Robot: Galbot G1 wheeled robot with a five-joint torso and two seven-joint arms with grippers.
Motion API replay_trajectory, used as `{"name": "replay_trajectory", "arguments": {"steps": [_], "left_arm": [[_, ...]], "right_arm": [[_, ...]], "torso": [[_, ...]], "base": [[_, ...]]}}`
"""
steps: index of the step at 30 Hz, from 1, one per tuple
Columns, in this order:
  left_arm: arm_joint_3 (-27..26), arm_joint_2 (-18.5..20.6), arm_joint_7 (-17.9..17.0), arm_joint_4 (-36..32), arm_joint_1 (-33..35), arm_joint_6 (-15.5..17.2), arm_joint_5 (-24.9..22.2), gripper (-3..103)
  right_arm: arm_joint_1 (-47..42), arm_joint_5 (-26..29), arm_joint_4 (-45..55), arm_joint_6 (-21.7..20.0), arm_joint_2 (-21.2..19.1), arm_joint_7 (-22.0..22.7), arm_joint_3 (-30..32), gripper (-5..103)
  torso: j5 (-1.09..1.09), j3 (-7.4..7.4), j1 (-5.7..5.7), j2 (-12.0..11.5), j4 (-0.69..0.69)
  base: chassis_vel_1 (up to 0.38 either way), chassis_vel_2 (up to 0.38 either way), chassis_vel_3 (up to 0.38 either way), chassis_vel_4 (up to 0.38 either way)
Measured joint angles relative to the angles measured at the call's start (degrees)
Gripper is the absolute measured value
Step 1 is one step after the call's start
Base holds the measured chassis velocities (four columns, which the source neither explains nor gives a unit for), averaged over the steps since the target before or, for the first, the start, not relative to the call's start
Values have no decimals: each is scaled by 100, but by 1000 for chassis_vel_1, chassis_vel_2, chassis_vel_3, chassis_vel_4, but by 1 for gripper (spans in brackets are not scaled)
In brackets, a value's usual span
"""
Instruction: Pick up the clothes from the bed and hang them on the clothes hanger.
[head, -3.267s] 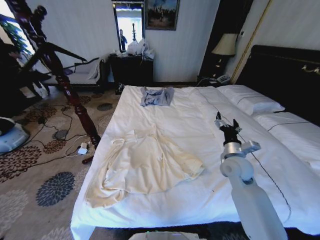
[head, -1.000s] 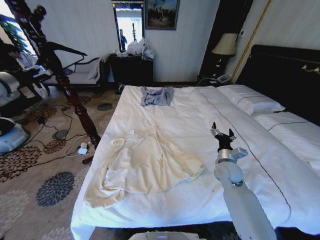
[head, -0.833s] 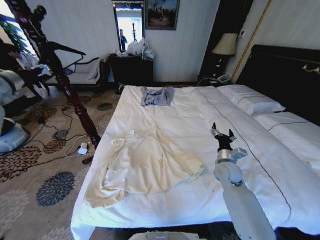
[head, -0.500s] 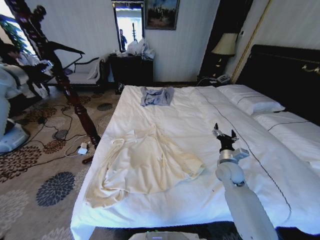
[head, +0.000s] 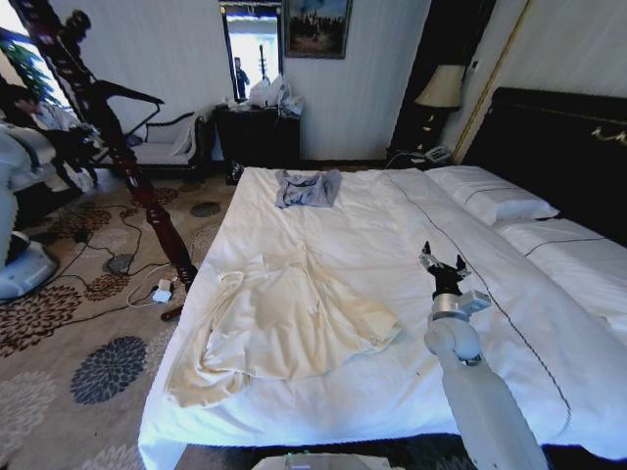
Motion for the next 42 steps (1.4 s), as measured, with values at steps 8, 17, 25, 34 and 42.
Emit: {"name": "replay_trajectory", "arguments": {"steps": [8,17,25,34,42], "left_arm": [[0,36,167,-138,-22,-161,10,20],[1,76,461,-447,-32,-642,-20,19],[57,163,520,-1249,130,-754,-318,19],[66,185,614,-1810,318,-934,-471,19],[-930,552,567,-3136,2115,-1064,-748,19]], "right_arm": [[-50,-7,47,-8,4,31,15,100],[-104,-28,70,-10,10,45,40,100],[-143,-80,76,-6,27,63,62,100],[-186,-111,73,3,25,80,83,100],[-117,-121,-93,81,26,96,-49,100]], "torso": [[0,0,0,0,1],[-2,0,0,0,4],[2,0,0,0,0],[1,0,0,0,1],[2,0,1,0,3]], "base": [[0,0,0,0],[0,0,0,0],[0,0,0,0],[0,0,0,0],[0,0,0,0]]}}
